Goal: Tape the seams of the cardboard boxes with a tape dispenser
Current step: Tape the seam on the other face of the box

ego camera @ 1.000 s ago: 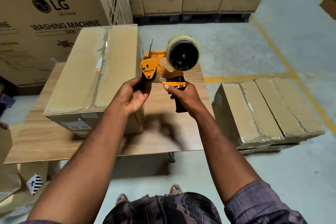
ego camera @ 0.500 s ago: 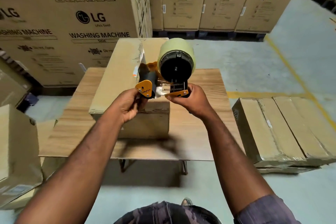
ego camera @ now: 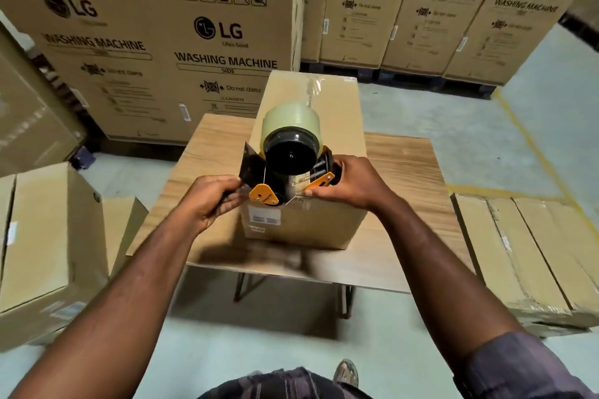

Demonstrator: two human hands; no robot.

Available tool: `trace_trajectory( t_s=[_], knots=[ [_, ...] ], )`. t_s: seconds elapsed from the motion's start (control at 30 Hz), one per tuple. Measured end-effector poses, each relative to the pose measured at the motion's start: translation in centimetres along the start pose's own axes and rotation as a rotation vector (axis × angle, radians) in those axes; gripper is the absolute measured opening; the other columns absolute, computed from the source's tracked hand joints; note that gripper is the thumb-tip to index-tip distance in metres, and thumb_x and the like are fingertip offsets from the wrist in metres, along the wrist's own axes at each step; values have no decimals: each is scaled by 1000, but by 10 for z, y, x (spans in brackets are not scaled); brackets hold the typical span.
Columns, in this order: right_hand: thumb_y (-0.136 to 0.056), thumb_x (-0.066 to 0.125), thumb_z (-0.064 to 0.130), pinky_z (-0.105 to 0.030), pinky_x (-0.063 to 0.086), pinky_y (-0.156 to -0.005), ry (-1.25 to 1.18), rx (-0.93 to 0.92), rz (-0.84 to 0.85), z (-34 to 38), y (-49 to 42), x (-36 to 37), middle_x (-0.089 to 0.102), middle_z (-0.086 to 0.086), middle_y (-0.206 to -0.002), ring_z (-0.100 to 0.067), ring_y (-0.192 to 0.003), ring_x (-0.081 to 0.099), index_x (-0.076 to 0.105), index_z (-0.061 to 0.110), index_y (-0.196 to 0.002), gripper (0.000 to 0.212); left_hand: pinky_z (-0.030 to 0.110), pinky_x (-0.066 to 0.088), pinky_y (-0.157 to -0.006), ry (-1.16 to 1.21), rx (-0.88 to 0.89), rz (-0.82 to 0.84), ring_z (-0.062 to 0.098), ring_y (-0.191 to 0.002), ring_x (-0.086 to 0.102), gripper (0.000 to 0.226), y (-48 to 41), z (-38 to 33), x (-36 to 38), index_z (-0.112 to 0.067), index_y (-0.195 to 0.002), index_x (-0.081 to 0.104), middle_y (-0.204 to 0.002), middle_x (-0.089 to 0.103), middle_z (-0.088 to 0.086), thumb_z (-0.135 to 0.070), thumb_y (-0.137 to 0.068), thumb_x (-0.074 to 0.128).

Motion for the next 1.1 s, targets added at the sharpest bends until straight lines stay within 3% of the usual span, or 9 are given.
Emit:
trace_trajectory(
  t_s=[0.13,0.3,0.47,0.63,0.73,0.87,1.0,1.1],
  knots=[
    [-65,87,60,-35,54,-71,63,24,1,7,-9,15,73,15,-81,-1,-76,67,73,31,-91,42,14,56,-56,-44,3,-39,10,-69,74,17,-12,1,-50,-4,-98,71,-79,76,9,-10,-101,55],
    [-59,81,71,-41,58,-77,142,49,14,14,-15,28,74,15,-84,-3,-80,68,73,33,-94,53,19,60,-66,-95,28,-24,13,-76,75,14,-32,7,-66,-7,-101,72,-87,77,11,-13,-99,60],
    [-55,77,76,-38,58,-77,223,67,22,13,-16,26,74,14,-88,-6,-84,68,73,33,-100,62,18,57,-59,-105,42,-21,11,-69,73,13,-48,20,-61,-6,-101,72,-86,75,13,-16,-97,64],
    [-65,87,61,-29,51,-70,224,92,49,8,-17,29,74,13,-88,-7,-86,68,70,35,-93,42,15,44,-45,-81,53,12,7,-50,53,18,-61,39,-50,-1,-99,70,-69,60,4,-14,-101,58],
    [-69,90,50,-25,47,-67,206,100,64,9,-18,31,72,14,-86,-3,-84,67,68,36,-88,32,21,45,-52,-118,54,-35,7,-53,53,20,-65,55,-42,-8,-96,68,-72,63,2,-22,-102,56],
    [-67,91,50,-28,52,-75,178,103,61,7,-19,31,73,15,-86,-2,-83,67,67,40,-81,30,29,42,-66,-136,32,-55,17,-68,54,25,-74,67,-34,-18,-86,62,-72,61,2,-34,-103,52],
    [-68,91,49,-29,50,-73,182,100,46,6,-18,32,72,16,-85,-3,-84,66,66,40,-83,30,28,29,-55,-252,-10,-50,17,-54,41,37,-83,68,-35,-18,-78,55,-62,51,3,-43,-104,46],
    [-68,91,50,-28,47,-70,188,91,40,7,-17,32,71,17,-82,-2,-82,65,65,41,-80,30,26,30,-49,-394,-88,-30,18,-51,41,43,-88,88,-43,-13,-82,56,-63,51,6,-48,-104,43]
  ],
)
Point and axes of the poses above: each hand's wrist, its own y-axis away from the middle knuckle, its own x-axis out of the palm, z = x × y, the point moved 8 cm from there along -y, towards the middle knuckle
